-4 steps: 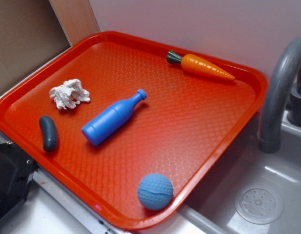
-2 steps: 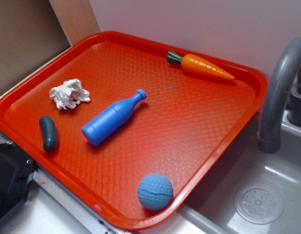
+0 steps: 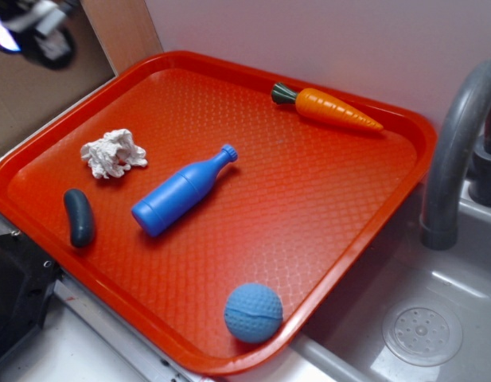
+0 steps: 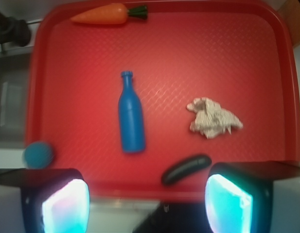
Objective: Grab the blue bottle.
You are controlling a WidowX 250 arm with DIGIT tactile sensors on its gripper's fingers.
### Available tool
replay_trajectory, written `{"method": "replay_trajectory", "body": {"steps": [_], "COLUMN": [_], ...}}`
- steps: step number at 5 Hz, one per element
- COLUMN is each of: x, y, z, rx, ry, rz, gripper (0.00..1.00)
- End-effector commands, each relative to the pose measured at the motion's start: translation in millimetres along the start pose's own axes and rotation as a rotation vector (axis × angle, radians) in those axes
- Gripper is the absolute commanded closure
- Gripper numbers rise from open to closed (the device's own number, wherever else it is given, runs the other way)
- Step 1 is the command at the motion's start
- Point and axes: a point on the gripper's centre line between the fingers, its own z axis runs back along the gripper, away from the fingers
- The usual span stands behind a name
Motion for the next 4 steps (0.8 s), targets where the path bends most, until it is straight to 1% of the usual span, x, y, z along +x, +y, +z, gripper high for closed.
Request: {"method": "replay_trajectory", "body": {"steps": [1, 2, 3, 4], "x": [20.8, 22.1, 21.4, 21.6], "y": [-26.9, -26.2, -28.3, -26.6], "z": [-67.2, -88.6, -113.9, -134.4], "rx": [-0.011, -0.017, 0.013, 0.031], "ry": [-0.006, 0.018, 0.036, 0.068], "rz": [-0.167, -0.178, -0.19, -0.194], "gripper": [0.0, 0.0, 0.0, 0.0]}}
